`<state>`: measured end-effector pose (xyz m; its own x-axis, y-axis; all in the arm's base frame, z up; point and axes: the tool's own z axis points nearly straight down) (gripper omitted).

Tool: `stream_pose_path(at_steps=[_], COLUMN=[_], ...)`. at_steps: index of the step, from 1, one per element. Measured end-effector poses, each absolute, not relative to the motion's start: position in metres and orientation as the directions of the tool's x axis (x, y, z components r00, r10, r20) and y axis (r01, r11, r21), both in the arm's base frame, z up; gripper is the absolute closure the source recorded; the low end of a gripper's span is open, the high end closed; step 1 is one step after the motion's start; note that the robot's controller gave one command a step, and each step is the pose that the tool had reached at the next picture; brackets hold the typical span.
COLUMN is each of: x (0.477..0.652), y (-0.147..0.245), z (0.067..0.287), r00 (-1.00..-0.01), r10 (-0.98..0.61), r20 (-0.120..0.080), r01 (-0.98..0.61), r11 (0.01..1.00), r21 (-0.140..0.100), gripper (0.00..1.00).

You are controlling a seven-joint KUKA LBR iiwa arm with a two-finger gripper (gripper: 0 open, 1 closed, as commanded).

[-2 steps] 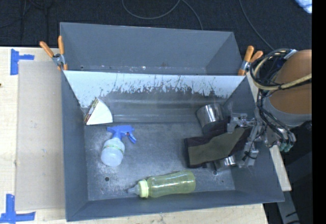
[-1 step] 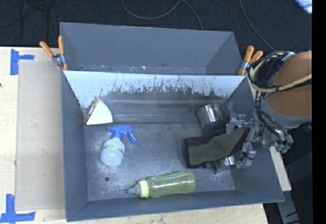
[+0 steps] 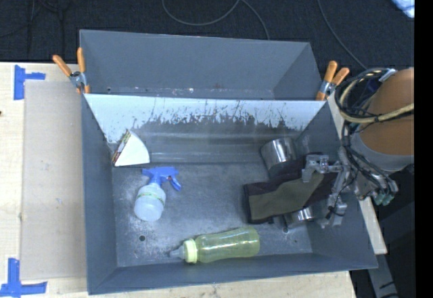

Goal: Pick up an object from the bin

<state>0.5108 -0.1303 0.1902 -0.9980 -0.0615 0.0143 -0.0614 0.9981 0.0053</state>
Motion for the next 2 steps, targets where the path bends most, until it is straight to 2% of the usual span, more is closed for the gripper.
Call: stream_pose_path(at_steps=[1, 2], x=[0.507, 0.515], y=[-0.103, -0.078], z=[0.204, 0.151], r00=[-1.000, -0.999], r10=[-0.021, 0.047], r20=[-0.016, 0.009], r01=[-0.021, 0.047], r11=[1.000, 0.999], r21=[-0.004, 0.004], gripper=[0.00, 0.00])
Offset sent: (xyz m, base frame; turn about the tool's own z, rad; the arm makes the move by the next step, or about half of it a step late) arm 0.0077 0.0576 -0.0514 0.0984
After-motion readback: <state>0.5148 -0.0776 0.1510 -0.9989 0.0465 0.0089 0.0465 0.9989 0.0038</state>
